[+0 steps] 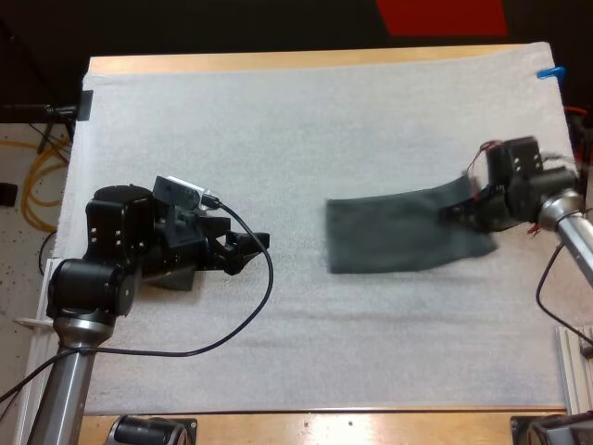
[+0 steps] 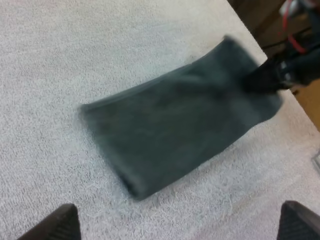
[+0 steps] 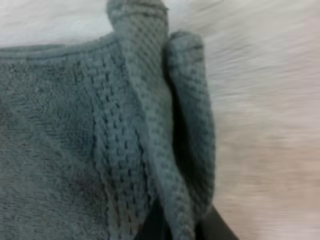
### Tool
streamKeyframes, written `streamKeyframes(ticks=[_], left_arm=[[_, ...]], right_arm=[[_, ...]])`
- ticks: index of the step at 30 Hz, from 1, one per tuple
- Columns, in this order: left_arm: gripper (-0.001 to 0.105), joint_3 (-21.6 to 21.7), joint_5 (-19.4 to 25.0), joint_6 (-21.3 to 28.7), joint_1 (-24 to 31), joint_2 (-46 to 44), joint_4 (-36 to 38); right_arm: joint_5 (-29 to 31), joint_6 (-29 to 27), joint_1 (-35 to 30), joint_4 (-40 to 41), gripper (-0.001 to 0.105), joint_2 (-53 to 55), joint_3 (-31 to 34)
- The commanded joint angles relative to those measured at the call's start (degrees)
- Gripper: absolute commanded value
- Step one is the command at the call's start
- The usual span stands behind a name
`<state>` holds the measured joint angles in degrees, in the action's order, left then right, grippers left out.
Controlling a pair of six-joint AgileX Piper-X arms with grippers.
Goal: Pick towel from pile fold and stack
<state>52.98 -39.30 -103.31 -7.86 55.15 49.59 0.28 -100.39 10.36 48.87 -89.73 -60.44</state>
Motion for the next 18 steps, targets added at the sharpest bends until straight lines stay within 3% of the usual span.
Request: streamKeyframes(ticks=[1, 5, 9, 18], left_arm=[[0.075, 0.0, -0.4, -0.6, 0.1, -0.1, -0.1], [0.075, 0.0, -0.4, -0.6, 0.1, -0.1, -0.1], [0.075, 0.0, -0.4, -0.6, 0.1, -0.1, -0.1], [0.075, 0.0, -0.4, -0.6, 0.1, -0.1, -0.1]], right_arm=[[3.5, -1.5, -0.1, 3.0, 0.000, 0.5, -1.9], [1.2, -0.7, 0.6, 5.5, 0.000, 0.5, -4.5], [-6.8, 5.7, 3.4, 4.7, 0.000, 0.0, -4.6], [-21.6, 18.8, 11.6, -6.1, 0.000, -5.6, -4.6]])
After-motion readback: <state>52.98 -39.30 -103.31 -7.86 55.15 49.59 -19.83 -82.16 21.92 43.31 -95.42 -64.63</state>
